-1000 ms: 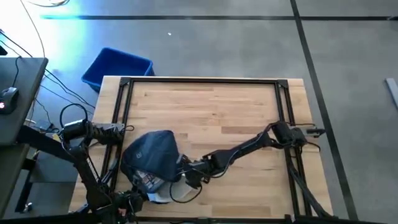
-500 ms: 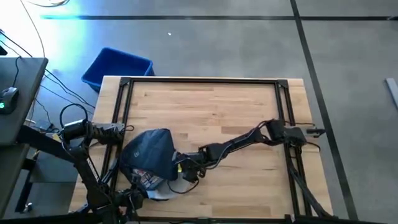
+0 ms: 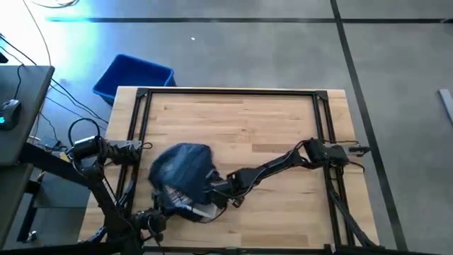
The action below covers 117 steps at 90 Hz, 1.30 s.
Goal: Unpack backpack
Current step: Adjust the white zip bag in the bag
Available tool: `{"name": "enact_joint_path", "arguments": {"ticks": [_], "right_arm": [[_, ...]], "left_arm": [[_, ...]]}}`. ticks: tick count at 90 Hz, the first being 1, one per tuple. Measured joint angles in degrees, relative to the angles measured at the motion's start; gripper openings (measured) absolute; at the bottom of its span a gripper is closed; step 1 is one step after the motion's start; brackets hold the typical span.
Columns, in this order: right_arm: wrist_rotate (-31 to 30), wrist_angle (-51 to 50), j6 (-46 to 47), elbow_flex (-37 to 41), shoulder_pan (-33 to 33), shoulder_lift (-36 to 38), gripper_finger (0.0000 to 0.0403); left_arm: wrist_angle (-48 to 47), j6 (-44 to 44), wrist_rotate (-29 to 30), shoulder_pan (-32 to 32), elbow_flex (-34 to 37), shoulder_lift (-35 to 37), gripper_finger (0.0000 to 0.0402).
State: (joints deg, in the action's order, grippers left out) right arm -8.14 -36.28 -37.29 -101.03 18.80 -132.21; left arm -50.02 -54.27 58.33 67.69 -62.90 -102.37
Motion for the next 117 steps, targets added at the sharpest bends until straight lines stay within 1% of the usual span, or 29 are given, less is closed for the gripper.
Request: {"name": "enact_joint_path", "arguments": {"ticks": [5, 8, 19, 24, 31, 42, 47, 53, 58, 67, 76, 86, 99, 107, 114, 117], "right_arm": [[0.2, -4.3, 4.0, -0.8, 1.0, 0.5, 0.0003], [1.4, -6.2, 6.8, -1.1, 1.6, 0.7, 0.0002], [9.6, -9.7, 18.4, -0.7, 3.9, 1.5, 0.0001], [12.0, -10.0, 23.0, -0.6, 5.5, 1.6, 0.0001], [12.1, -9.4, 25.9, -0.6, 7.9, 1.6, 0.0001], [9.8, -9.3, 28.0, -1.5, 9.7, 1.5, 0.0], [9.3, -9.6, 30.0, -2.3, 9.8, 1.4, 0.0], [9.4, -10.4, 33.6, -3.6, 9.5, 1.2, 0.0], [8.6, -10.7, 38.4, -4.7, 8.9, 1.2, 0.0], [8.3, -10.2, 44.7, -6.3, 7.5, 1.2, 0.0], [7.0, -10.2, 46.4, -7.2, 6.6, 1.2, 0.0], [3.9, -10.5, 47.8, -7.9, 6.2, 1.2, 0.0], [1.5, -10.7, 49.2, -7.8, 5.6, 1.2, 0.0], [1.2, -10.4, 50.5, -6.9, 4.5, 1.3, 0.0], [0.8, -10.2, 51.6, -6.4, 3.5, 1.3, 0.0], [0.6, -10.0, 52.1, -6.4, 3.1, 1.3, 0.0]], "left_arm": [[0.3, 1.6, 2.2, -1.1, 0.7, 0.0, 0.0], [0.5, 2.8, 3.5, -1.7, 1.3, 0.0, 0.0], [0.3, 6.8, 7.0, -3.7, 2.6, 0.0, 0.0], [0.5, 7.8, 8.4, -4.5, 2.9, 0.0, 0.0], [0.5, 7.8, 9.3, -5.5, 3.2, 0.0, 0.0], [0.9, 6.4, 9.2, -6.6, 3.1, 0.0, 0.0], [1.2, 5.7, 7.1, -6.9, 2.9, 0.0, 0.0001], [0.8, 6.2, 1.2, -6.9, 1.8, 0.2, 0.0004], [-0.6, 7.1, -3.0, -6.5, 0.4, 0.2, 0.0009], [-3.7, 5.9, -6.9, -6.1, -1.4, 0.3, 0.0026], [-3.9, 4.5, -12.3, -6.1, -2.3, 1.6, 0.0051], [-1.1, 5.4, -18.5, -6.1, -3.6, 3.2, 0.0077], [0.1, 5.0, -26.5, -5.0, -6.4, 4.1, 0.0096], [0.7, 2.1, -27.1, -3.6, -8.0, 4.1, 0.0098], [4.8, 0.4, -24.5, -2.8, -8.3, 4.1, 0.0096], [6.7, 0.4, -22.4, -2.5, -8.3, 4.1, 0.0094]]}}
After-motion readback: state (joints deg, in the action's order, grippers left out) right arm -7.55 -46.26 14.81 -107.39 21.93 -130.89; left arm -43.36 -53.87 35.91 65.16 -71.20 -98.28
